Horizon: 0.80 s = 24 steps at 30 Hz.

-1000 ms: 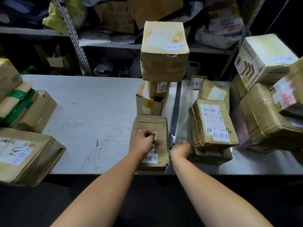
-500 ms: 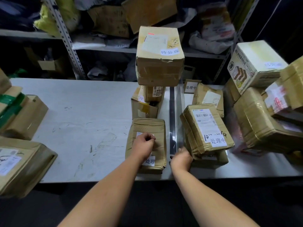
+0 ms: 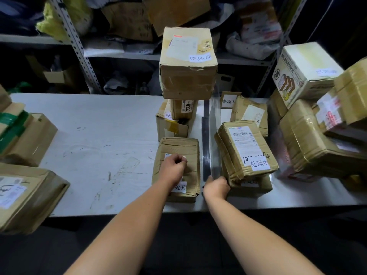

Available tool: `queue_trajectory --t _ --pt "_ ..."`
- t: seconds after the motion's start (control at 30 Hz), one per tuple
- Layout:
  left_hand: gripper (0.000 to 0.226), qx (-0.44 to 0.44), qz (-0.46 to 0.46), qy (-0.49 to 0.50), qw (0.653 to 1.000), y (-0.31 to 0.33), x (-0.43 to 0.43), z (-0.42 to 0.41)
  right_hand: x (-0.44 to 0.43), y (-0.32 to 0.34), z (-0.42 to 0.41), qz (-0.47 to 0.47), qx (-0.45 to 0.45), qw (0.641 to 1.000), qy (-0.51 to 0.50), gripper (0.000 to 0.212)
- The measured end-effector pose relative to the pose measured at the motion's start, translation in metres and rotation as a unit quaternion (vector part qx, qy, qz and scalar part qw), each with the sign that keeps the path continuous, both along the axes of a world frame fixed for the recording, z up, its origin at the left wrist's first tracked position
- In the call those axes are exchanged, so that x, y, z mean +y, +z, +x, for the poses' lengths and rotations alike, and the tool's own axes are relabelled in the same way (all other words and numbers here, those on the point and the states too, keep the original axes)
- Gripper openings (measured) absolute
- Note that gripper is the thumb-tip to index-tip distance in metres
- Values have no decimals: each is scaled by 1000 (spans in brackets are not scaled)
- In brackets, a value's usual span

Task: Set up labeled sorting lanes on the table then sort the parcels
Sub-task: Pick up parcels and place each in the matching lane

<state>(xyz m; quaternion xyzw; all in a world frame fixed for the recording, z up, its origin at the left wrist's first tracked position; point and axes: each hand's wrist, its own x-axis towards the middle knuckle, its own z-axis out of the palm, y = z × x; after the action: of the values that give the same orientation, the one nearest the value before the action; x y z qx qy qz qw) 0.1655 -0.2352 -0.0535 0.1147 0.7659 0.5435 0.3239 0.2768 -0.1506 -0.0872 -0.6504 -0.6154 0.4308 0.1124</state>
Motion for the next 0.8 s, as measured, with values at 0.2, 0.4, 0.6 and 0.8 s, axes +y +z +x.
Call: queue_trajectory --t 0.2,0.4,0.6,0.8 --pt "21 7 10 2 1000 11 -5 8 0 16 -1 -36 6 999 13 34" --pt "20 26 11 8 1000 24 -20 23 -4 35 -3 -24 23 999 13 35" --pt "24 38 31 36 998 48 -42 29 -14 66 -4 45 99 994 -15 33" --pt "22 31 36 97 994 82 -106 11 -48 115 -46 94 221 967 80 12"
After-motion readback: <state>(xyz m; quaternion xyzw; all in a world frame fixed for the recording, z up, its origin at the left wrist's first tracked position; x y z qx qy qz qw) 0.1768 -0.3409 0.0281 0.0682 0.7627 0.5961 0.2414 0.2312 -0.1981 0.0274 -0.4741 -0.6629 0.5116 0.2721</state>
